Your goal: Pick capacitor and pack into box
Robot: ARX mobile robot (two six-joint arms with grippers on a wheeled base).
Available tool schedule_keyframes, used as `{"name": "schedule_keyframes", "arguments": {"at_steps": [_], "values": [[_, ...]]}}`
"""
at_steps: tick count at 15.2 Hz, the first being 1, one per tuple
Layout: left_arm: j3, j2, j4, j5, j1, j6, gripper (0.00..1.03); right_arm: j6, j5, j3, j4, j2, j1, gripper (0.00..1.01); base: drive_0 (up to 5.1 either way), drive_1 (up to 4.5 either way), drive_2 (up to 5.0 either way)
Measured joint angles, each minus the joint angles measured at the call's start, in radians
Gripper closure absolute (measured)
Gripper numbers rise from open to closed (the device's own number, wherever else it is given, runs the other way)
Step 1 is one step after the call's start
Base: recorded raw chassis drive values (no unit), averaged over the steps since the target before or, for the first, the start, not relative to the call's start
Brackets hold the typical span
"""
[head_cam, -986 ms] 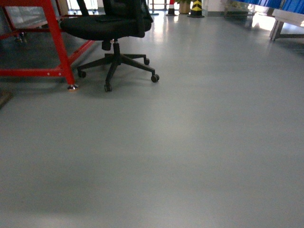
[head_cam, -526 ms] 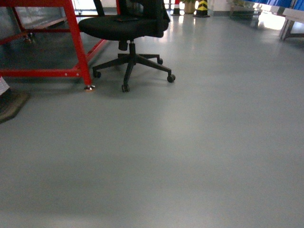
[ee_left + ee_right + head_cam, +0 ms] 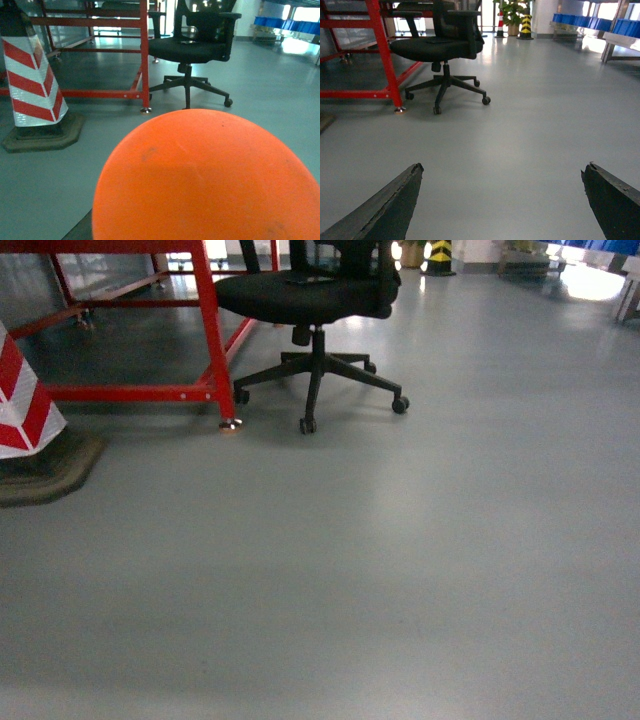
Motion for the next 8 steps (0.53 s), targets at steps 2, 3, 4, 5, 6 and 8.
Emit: {"name": "schedule_keyframes", "arguments": {"at_steps": [2, 3, 4, 5, 6, 8], "values": [[0.000, 0.000, -0.001, 0.000, 0.000, 0.000, 0.59, 0.000, 0.001, 0.000, 0.002, 0.000, 0.000, 0.03, -5.0, 2.46, 2.5], [0.000, 0.000, -0.001, 0.000, 0.000, 0.000, 0.59, 0.000, 0.000, 0.000, 0.001, 0.000, 0.000, 0.03, -5.1, 2.36, 2.4], [0.000, 0.000, -0.001, 0.000, 0.000, 0.000, 0.59, 0.000, 0.000, 0.000, 0.005, 0.000, 0.000, 0.03, -5.1, 2.36, 2.4], [0.000, 0.000, 0.001, 0.000, 0.000, 0.000, 0.59, 0.000, 0.000, 0.000, 0.001, 0.000, 0.000, 0.03, -5.1, 2.36, 2.4], [0.000, 0.000, -0.003, -0.002, 0.000, 0.000, 0.59, 0.000, 0.000, 0.000, 0.003, 0.000, 0.000, 0.03, -5.1, 2.36, 2.4], [0.000, 0.000, 0.000, -0.003, 0.000, 0.000, 0.59, 0.000, 0.000, 0.000, 0.006, 0.000, 0.000, 0.03, -5.1, 2.36, 2.4]]}}
